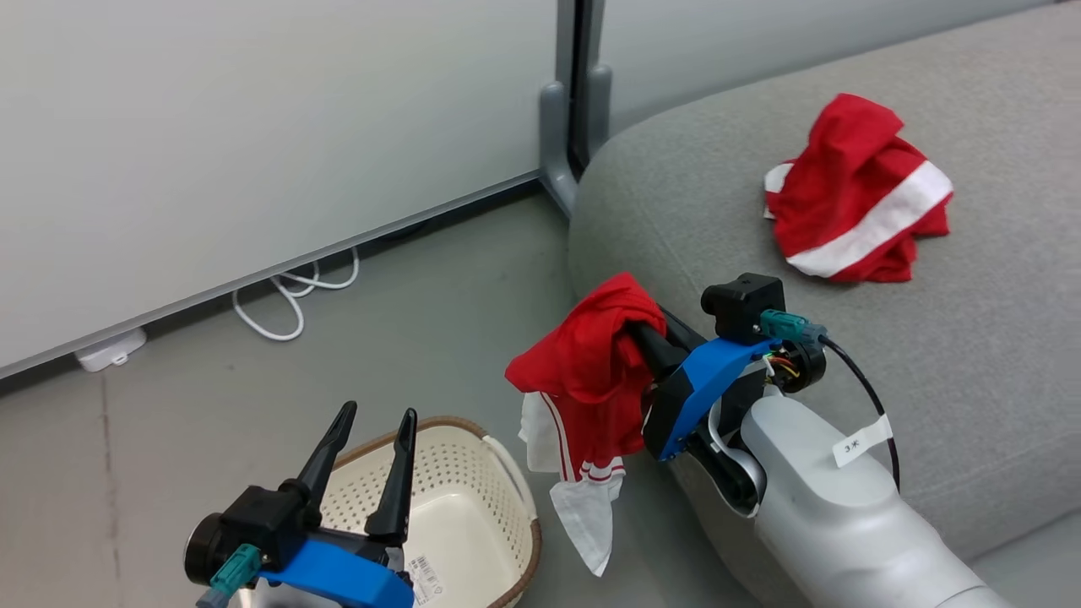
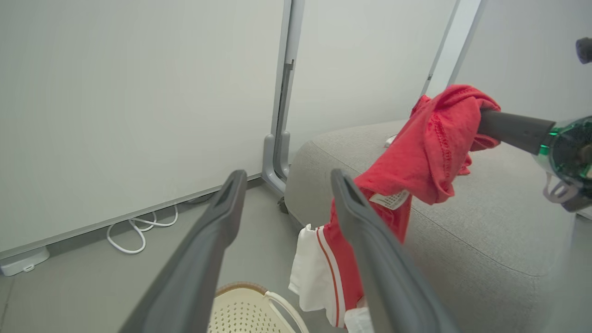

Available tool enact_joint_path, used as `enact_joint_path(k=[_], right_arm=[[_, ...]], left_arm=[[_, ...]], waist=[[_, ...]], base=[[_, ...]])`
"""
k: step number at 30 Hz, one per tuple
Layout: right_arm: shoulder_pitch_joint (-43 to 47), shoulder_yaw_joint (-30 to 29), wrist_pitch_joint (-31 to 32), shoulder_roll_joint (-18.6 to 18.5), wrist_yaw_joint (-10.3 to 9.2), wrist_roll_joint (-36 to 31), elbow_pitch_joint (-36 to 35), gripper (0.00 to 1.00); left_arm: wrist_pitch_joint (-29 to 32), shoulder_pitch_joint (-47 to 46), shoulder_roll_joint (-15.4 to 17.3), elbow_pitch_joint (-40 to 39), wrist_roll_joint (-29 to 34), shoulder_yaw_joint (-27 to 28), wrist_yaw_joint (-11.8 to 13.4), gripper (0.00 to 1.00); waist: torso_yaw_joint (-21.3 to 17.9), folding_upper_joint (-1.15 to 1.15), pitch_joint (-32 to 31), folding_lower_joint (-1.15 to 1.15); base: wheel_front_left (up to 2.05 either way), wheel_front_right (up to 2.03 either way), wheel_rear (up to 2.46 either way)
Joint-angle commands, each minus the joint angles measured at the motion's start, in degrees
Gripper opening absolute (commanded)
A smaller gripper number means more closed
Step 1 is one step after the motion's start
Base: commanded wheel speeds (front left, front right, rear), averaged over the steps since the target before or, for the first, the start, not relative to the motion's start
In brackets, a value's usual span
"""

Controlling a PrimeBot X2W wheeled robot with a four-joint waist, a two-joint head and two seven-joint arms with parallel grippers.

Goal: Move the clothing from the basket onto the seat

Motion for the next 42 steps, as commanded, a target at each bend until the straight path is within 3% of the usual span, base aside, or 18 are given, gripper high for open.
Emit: enact_joint_path(k=[1, 13, 30, 35, 42], right_arm=[[-0.3, -0.4, -0.4, 0.0, 0.01, 0.0, -0.4, 0.00], [2.0, -2.6, -0.5, 0.0, 0.01, -0.6, -2.2, 0.00], [4.2, -10.2, -0.6, 0.0, 0.01, -4.2, -5.9, 0.00], [-0.4, -16.0, -0.6, 0.0, 0.01, -4.6, -7.2, 0.00], [-12.6, -27.8, 2.8, -3.6, 0.01, -11.3, -5.3, 0.00]], left_arm=[[-0.3, -0.2, 0.1, -0.3, -0.1, 0.3, -0.1, 1.00], [-0.3, -0.5, 0.7, -0.5, 0.4, 0.2, -0.1, 1.00], [-0.3, -3.4, 1.6, 0.8, -0.4, -2.4, -0.1, 1.00], [-0.3, -3.6, 2.0, -0.4, 0.5, -1.2, -0.1, 1.00], [-0.3, -5.1, 3.9, -1.8, 1.5, -1.9, -0.1, 1.00]], waist=[[-3.4, 0.00, 0.3, 0.00], [-13.2, 0.00, 1.4, 0.00], [-13.8, 0.00, 3.6, 0.00], [-14.0, 0.00, 5.7, 0.00], [-13.1, 0.00, 10.1, 0.00]], base=[[0.00, 0.00, 0.00], [0.00, 0.00, 0.00], [0.00, 0.00, 0.00], [0.00, 0.00, 0.00], [0.00, 0.00, 0.00]])
